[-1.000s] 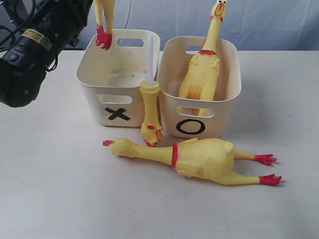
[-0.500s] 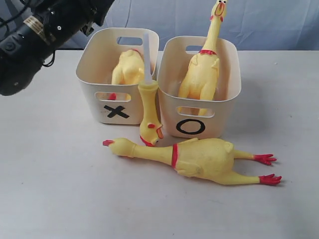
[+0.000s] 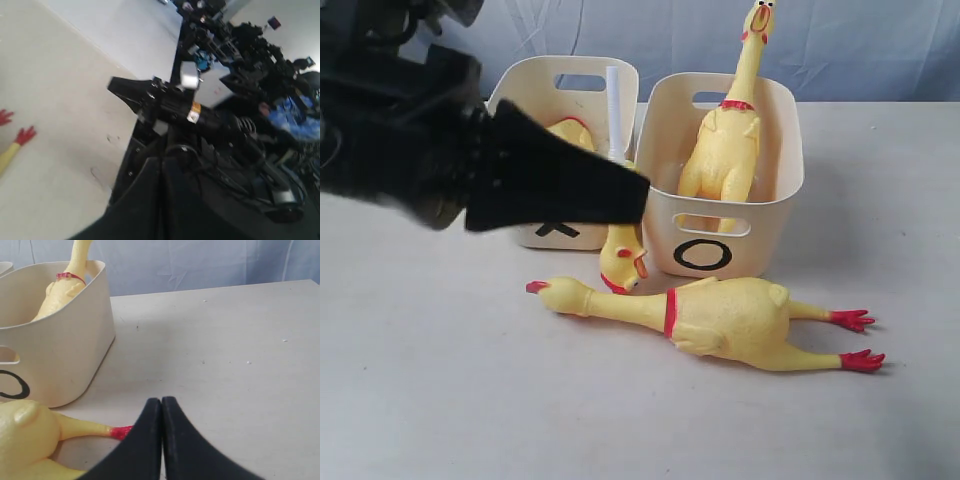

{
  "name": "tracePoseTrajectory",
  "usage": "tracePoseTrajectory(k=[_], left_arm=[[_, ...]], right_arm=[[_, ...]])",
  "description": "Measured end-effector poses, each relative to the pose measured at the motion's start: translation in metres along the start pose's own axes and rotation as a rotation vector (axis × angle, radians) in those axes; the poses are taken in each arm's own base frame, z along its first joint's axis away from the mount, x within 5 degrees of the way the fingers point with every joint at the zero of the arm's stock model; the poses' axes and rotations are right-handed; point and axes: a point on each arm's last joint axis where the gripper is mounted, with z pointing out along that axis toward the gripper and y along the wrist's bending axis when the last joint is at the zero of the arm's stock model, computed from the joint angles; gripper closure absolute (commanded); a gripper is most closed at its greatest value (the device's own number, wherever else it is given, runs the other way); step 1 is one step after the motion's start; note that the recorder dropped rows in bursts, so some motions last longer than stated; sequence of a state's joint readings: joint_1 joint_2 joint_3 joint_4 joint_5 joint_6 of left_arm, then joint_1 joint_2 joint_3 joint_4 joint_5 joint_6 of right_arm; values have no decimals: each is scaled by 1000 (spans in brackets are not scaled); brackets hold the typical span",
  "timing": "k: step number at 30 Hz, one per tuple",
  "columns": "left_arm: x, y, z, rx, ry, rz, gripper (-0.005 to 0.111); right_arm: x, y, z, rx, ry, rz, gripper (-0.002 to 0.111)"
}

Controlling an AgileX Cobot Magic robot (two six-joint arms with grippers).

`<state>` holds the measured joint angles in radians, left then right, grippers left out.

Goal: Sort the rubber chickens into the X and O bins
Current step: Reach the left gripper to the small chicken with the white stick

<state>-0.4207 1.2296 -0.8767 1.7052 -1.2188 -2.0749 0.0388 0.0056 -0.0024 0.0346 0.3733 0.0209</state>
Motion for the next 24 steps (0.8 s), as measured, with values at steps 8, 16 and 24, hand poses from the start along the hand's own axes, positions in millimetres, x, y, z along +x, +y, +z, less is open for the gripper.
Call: tracePoseTrajectory(k=[8, 16, 24], left_arm=[[51, -55, 15, -2, 37, 134, 107], [96, 42, 2, -918, -204, 99, 98], [65, 68, 24, -1053, -201, 123, 36]], right_arm=[[0, 0, 0, 0, 0, 0, 108], [0, 0, 0, 0, 0, 2, 108], [0, 0, 0, 0, 0, 2, 108]])
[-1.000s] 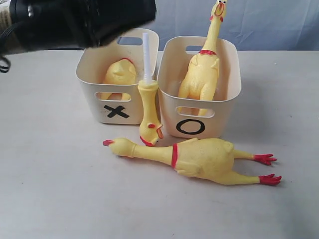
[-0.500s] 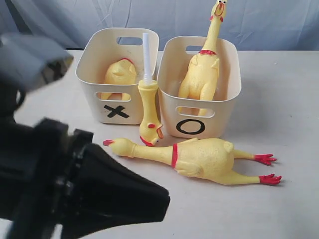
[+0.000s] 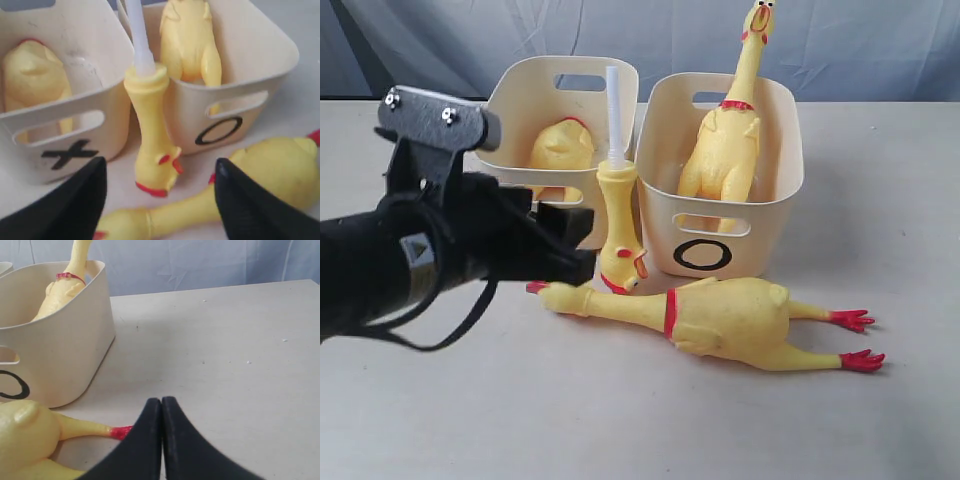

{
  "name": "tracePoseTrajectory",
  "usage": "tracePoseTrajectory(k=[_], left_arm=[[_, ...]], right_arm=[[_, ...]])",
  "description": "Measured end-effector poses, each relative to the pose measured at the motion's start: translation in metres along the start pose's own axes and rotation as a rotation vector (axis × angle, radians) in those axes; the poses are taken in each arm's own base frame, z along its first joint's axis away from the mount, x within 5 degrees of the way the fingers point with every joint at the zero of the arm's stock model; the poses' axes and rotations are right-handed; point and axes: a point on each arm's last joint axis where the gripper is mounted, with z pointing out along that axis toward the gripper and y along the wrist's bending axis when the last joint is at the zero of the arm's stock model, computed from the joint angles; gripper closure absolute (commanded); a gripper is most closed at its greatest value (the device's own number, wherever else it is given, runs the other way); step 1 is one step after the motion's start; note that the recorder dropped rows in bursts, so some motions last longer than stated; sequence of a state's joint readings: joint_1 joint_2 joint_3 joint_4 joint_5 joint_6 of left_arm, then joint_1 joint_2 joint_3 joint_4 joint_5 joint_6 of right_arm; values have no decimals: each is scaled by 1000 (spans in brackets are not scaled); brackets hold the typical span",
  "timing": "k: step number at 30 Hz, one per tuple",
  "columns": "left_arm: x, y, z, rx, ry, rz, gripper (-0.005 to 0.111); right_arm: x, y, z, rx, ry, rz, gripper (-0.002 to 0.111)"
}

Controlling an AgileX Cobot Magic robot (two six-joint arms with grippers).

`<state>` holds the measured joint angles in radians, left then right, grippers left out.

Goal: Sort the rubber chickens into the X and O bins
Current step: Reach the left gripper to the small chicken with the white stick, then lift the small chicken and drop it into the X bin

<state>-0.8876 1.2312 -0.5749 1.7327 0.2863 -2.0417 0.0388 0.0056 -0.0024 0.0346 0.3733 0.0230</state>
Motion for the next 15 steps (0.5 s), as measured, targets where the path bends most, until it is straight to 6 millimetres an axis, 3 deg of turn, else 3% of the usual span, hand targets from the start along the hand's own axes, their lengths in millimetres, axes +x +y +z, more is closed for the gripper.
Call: tracePoseTrajectory(k=[8, 10, 15], left_arm=[[-50, -16, 32, -70, -110, 42, 35], [-55, -19, 50, -112, -112, 57, 35], [-53, 6, 94, -213, -57, -94, 35]], right_arm=[[0, 0, 0, 0, 0, 0, 108], [0, 0, 0, 0, 0, 0, 108], [0, 0, 0, 0, 0, 0, 108]])
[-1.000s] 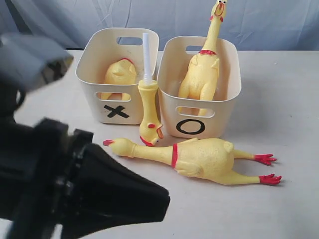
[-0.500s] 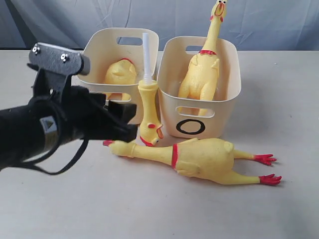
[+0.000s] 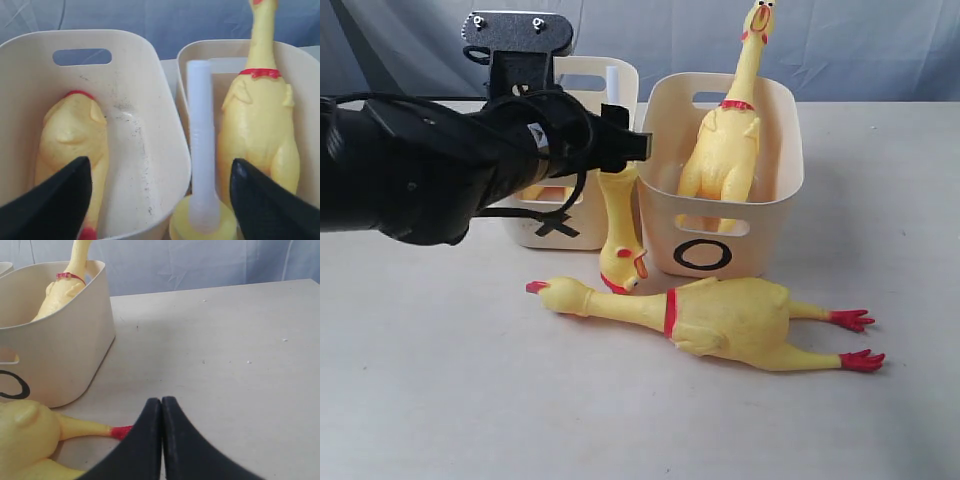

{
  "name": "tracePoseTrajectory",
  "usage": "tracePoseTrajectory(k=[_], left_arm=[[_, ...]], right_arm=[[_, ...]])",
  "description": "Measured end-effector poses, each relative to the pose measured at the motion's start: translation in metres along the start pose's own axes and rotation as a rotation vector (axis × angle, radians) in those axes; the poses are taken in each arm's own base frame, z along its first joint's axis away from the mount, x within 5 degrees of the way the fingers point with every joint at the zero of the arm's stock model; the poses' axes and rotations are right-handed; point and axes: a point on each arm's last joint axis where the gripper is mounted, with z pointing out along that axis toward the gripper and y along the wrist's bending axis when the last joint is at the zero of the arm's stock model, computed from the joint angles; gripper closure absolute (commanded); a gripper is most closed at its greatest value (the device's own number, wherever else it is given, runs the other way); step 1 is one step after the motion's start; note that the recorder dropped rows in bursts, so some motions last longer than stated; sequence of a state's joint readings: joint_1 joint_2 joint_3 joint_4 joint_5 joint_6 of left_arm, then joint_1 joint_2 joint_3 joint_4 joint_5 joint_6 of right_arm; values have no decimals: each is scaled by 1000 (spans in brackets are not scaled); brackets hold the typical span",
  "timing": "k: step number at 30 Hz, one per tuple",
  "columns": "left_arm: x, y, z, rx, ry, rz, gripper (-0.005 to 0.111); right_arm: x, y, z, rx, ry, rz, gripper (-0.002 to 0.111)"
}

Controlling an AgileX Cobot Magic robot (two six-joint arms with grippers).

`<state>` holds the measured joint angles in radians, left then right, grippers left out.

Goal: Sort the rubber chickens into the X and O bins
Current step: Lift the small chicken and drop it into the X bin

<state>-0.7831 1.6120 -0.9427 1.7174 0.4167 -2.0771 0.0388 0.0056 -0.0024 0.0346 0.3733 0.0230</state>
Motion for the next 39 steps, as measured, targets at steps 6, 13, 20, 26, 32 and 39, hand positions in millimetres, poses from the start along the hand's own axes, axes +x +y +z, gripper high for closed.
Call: tracePoseTrajectory(k=[6, 13, 20, 26, 32, 39], left_arm=[[-4, 1, 24, -19, 4, -8, 45], [-4, -5, 25, 35, 27, -8, 107], [-32, -6, 7, 53, -61, -44, 107], [-97, -16, -51, 249, -231, -113, 107], [-128, 0, -82, 119, -404, -12, 107], [-130, 41, -58, -156, -426, -8, 91]], right_arm=[[0, 0, 0, 0, 0, 0, 108], [0, 0, 0, 0, 0, 0, 108], [0, 0, 0, 0, 0, -2, 108], [0, 0, 0, 0, 0, -2, 108], [0, 0, 0, 0, 0, -2, 108], [0, 0, 0, 0, 0, -2, 108]])
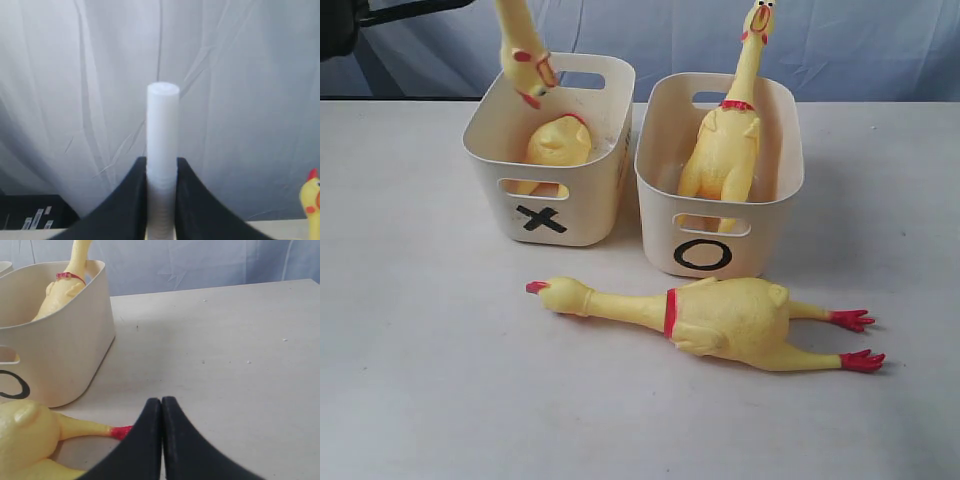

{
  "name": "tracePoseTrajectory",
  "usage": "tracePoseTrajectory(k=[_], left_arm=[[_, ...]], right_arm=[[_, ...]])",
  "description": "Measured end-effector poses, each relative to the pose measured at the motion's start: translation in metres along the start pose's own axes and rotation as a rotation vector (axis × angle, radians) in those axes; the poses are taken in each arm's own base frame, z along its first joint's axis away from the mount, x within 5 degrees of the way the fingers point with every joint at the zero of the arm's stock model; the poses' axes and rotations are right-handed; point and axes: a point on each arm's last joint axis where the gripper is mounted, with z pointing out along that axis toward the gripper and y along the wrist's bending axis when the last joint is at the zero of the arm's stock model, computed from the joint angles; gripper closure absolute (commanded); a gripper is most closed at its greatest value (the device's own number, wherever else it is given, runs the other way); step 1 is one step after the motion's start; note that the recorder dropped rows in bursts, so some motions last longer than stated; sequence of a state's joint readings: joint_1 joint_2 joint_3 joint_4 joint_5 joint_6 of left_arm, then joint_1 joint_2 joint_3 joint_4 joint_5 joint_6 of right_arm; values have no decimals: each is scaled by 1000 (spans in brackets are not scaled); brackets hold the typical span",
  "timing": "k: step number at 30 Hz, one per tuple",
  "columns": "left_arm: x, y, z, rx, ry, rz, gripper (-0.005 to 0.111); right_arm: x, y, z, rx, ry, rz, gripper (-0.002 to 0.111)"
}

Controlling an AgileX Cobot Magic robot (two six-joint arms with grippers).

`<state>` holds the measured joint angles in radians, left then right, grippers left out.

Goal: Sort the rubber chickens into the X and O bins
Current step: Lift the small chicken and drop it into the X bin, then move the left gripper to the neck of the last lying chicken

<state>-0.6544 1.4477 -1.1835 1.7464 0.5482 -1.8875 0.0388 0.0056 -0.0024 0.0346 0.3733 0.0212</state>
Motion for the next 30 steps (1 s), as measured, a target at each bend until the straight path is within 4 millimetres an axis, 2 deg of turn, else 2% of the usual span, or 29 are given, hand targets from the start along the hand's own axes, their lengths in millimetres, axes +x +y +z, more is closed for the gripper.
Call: tracePoseTrajectory(k=[4, 6, 8, 13, 16, 19, 22, 24, 26, 30], left_arm=[[17, 13, 23, 63, 92, -18, 59], [21, 14, 26, 114, 122, -26, 43], [21, 14, 27, 127, 129, -32, 34], [22, 14, 27, 144, 137, -38, 32], [23, 5, 23, 266, 183, -88, 32], [23, -16, 9, 529, 254, -111, 32], [28, -38, -13, 867, 318, -24, 32], [40, -48, -31, 1082, 364, 48, 32], [56, -53, -44, 1186, 415, 79, 32], [94, -51, -52, 1148, 518, 107, 32]], right_arm=[[0, 0, 0, 0, 0, 0, 108], [0, 0, 0, 0, 0, 0, 108], [0, 0, 0, 0, 0, 0, 108], [0, 0, 0, 0, 0, 0, 108], [0, 0, 0, 0, 0, 0, 108], [0, 0, 0, 0, 0, 0, 108], [0, 0, 0, 0, 0, 0, 108], [0, 0, 0, 0, 0, 0, 108], [0, 0, 0, 0, 0, 0, 108], [0, 0, 0, 0, 0, 0, 108]])
